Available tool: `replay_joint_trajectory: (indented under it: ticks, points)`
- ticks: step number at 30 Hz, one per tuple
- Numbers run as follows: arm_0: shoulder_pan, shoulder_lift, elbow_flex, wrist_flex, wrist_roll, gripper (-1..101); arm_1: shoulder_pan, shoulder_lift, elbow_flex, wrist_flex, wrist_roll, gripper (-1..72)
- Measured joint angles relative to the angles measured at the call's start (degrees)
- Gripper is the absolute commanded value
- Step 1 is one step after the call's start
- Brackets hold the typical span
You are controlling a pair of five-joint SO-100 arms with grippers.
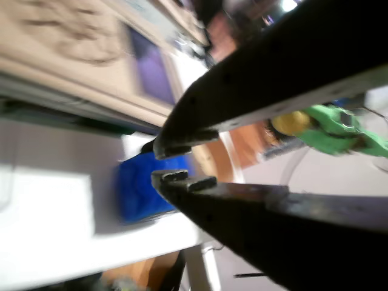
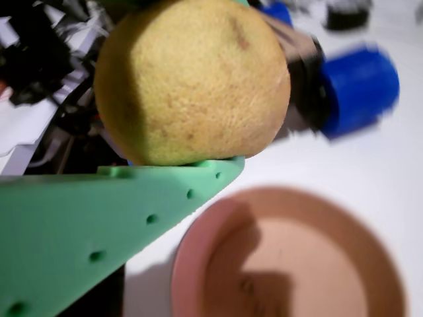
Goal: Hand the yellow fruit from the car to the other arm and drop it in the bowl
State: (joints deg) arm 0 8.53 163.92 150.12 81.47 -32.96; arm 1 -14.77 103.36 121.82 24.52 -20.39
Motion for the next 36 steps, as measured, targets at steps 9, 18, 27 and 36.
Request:
replay_joint_trajectory:
  ticks: [9, 18, 27, 36]
  points:
    - [-0.97, 1.67, 21.45, -17.58, 0.53, 2, 4.04, -14.59, -13.89, 11.95, 6.15, -0.1]
    - [-0.97, -1.23, 22.76, -18.81, 0.53, 0, 5.45, -25.22, -23.03, 17.05, 8.88, -0.1]
    - [-0.97, -1.23, 22.76, -18.9, 0.53, 1, 6.77, -35.33, -34.72, 24.43, 10.63, -0.1]
    - [-0.97, -1.23, 22.76, -18.9, 0.53, 0, 6.86, -43.59, -45.79, 31.9, 11.78, -0.1]
